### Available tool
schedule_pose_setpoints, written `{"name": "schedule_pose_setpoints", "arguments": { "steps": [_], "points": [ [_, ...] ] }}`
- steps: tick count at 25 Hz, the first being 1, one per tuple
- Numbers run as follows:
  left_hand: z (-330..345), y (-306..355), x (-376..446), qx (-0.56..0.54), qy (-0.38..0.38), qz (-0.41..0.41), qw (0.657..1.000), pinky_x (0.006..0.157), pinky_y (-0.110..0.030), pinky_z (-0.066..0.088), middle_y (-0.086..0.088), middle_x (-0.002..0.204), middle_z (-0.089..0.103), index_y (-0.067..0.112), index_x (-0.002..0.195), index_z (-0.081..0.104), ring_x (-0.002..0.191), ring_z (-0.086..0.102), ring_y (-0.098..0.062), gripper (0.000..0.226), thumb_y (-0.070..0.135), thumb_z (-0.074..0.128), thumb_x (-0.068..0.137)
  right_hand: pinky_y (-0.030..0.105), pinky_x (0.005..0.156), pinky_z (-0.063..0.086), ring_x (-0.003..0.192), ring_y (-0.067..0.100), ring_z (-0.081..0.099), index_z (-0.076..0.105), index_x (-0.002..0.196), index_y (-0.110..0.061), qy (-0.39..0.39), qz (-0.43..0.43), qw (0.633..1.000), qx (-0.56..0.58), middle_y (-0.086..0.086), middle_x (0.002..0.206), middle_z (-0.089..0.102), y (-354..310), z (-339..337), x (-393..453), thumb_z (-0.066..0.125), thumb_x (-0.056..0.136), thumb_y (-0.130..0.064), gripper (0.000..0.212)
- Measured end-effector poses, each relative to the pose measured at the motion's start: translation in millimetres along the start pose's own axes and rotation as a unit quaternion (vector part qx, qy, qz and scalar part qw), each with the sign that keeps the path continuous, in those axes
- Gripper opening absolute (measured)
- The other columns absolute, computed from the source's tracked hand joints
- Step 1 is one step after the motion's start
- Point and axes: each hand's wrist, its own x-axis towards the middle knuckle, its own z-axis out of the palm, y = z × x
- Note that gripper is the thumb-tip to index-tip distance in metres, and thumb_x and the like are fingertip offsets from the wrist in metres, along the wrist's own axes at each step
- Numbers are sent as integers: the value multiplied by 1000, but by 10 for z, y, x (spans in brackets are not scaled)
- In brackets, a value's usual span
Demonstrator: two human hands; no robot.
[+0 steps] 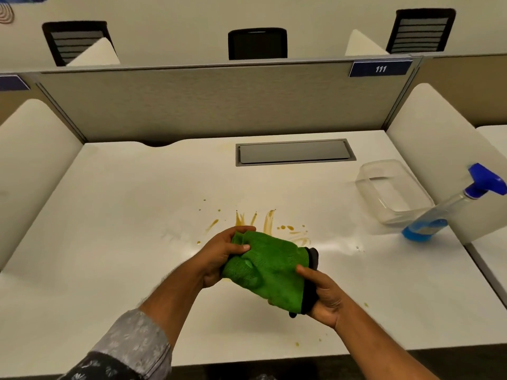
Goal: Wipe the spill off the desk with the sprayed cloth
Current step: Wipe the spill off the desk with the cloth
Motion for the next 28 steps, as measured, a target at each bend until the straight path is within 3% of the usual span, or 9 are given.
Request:
{"name": "schedule_pose_setpoints", "arguments": {
  "steps": [6,10,12,15,17,19,22,25,28],
  "points": [
    [-450,150,220,42,-73,17,996,84,-38,64,-8,135,75,22,137,70,119,75,-29,43,8,74,97,75,110,42,138,56,54,61,147,-13,-10,-30,991,129,27,155,55,205,423,256,85,87,-33,68],
    [-986,252,481,65,2,72,995,102,-44,60,-1,132,77,21,135,68,128,70,-23,37,10,71,99,81,111,36,140,57,51,61,148,-14,47,-76,983,163,25,154,57,264,454,434,81,90,-26,62],
    [-1214,300,620,140,67,95,983,113,-45,52,2,133,75,24,131,70,131,65,-19,30,15,70,102,77,114,37,137,52,57,64,146,-14,98,-115,973,172,23,151,61,264,413,531,70,95,-28,53],
    [-1495,308,789,335,162,183,910,109,-34,44,3,143,63,23,136,66,135,56,-17,35,24,71,102,61,96,61,121,44,72,78,127,-13,173,-176,953,179,20,141,70,241,367,584,64,94,-29,39],
    [-1751,279,932,447,218,223,838,116,-42,41,-11,149,58,10,141,63,142,51,-31,40,21,69,103,52,83,67,116,39,75,82,119,-14,212,-206,942,159,18,134,74,196,379,610,64,93,-30,35],
    [-1999,210,1037,543,255,202,774,124,-54,33,-19,158,51,4,146,59,151,41,-39,46,22,65,104,47,81,67,115,35,76,83,117,-18,264,-235,928,114,15,130,77,120,411,641,66,92,-32,34],
    [-2320,49,1120,611,289,164,718,125,-62,26,-18,166,44,6,153,53,156,35,-40,49,25,57,108,34,80,67,115,28,76,83,113,-34,376,-312,873,0,-1,120,82,33,399,709,72,90,-33,25],
    [-2498,-91,1136,622,285,169,709,128,-58,21,-13,170,39,11,158,47,159,31,-37,51,29,50,110,19,84,58,110,29,71,75,117,-52,472,-365,777,-201,-21,107,80,45,282,813,71,100,-32,27],
    [-2528,-125,1168,627,289,160,706,130,-54,17,-9,173,36,14,161,43,161,27,-32,52,30,45,112,46,120,39,147,29,45,50,151,-47,499,-286,691,-437,2,156,56,55,35,1127,63,102,-42,50]
  ]
}}
